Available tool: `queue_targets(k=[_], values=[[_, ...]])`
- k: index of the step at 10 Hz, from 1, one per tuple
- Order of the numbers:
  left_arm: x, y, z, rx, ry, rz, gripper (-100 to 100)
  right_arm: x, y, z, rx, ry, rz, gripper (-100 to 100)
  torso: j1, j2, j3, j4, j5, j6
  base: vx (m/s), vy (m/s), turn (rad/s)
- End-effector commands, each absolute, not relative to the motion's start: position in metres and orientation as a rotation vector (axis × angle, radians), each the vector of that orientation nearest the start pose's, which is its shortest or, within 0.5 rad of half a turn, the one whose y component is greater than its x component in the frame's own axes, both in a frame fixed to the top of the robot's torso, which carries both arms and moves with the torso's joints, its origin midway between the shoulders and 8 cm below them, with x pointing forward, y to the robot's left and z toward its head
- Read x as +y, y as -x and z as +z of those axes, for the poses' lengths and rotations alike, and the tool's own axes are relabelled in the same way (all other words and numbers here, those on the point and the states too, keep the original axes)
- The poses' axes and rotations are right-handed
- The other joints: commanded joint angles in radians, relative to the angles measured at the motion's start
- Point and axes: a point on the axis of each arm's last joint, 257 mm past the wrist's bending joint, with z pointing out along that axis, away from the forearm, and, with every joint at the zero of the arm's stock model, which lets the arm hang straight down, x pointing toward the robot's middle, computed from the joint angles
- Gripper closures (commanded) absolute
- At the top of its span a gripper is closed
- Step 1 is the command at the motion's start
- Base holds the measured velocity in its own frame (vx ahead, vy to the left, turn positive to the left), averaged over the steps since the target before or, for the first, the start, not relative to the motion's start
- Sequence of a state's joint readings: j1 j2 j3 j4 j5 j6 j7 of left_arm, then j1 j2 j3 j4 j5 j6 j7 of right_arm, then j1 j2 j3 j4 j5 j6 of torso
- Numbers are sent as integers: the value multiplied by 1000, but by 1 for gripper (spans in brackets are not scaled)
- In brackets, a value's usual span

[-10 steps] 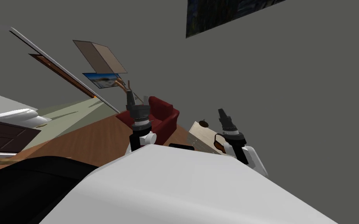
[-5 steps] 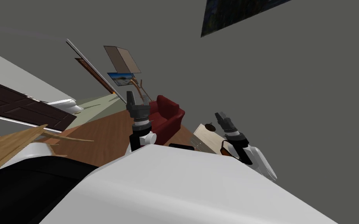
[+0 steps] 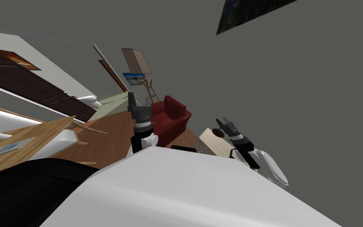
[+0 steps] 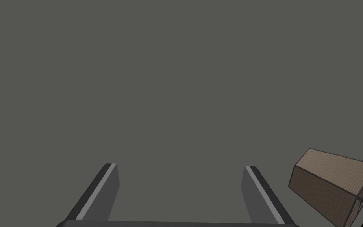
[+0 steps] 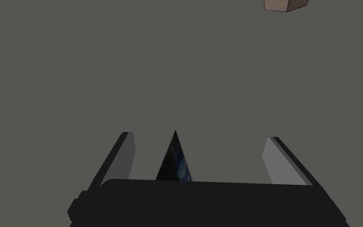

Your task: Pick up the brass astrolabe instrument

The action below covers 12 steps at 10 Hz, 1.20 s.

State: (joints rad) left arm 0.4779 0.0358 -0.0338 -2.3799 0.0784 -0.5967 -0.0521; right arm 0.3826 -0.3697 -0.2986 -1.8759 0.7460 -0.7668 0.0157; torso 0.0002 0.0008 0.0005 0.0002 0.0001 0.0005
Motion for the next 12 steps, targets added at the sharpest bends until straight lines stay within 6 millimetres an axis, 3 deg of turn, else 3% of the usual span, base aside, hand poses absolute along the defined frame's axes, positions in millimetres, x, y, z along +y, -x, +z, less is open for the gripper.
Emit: queue_targets(k=[1, 4, 5, 6, 7, 8, 9, 12], values=[[265, -304, 89, 451, 496, -1391, 0, -304, -389, -124, 1344, 190, 548, -100, 0, 0, 0, 0, 0, 0, 5, 0, 146], [265, -304, 89, 451, 496, -1391, 0, -331, -386, -163, 1458, 250, 463, -100, -1, 0, 0, 0, 0, 1, 5, -2, 240], [265, -304, 89, 451, 496, -1391, 0, -331, -386, -167, 1473, 267, 448, -100, -1, 0, 0, 0, 0, 0, 6, -10, 143], [265, -304, 89, 451, 496, -1391, 0, -346, -382, -184, 1522, 280, 418, -100, -1, 0, 0, 0, 0, 1, 9, -9, 212], [265, -304, 89, 451, 496, -1391, 0, -346, -382, -190, 1540, 301, 401, -100, -1, 0, 0, 0, 0, 0, 9, -12, 136], [265, -304, 89, 451, 496, -1391, 0, -362, -376, -207, 1593, 313, 371, -100, -1, 0, 0, 0, 0, 1, 12, -9, 278], [265, -304, 89, 451, 496, -1391, 0, -362, -376, -212, 1609, 331, 356, -100, -1, -1, 0, 0, 0, 0, 12, -14, 158], [265, -304, 89, 451, 496, -1391, 0, -397, -359, -251, 1734, 363, 286, -100, -2, -1, 0, 0, 0, 1, 18, -19, 202]])
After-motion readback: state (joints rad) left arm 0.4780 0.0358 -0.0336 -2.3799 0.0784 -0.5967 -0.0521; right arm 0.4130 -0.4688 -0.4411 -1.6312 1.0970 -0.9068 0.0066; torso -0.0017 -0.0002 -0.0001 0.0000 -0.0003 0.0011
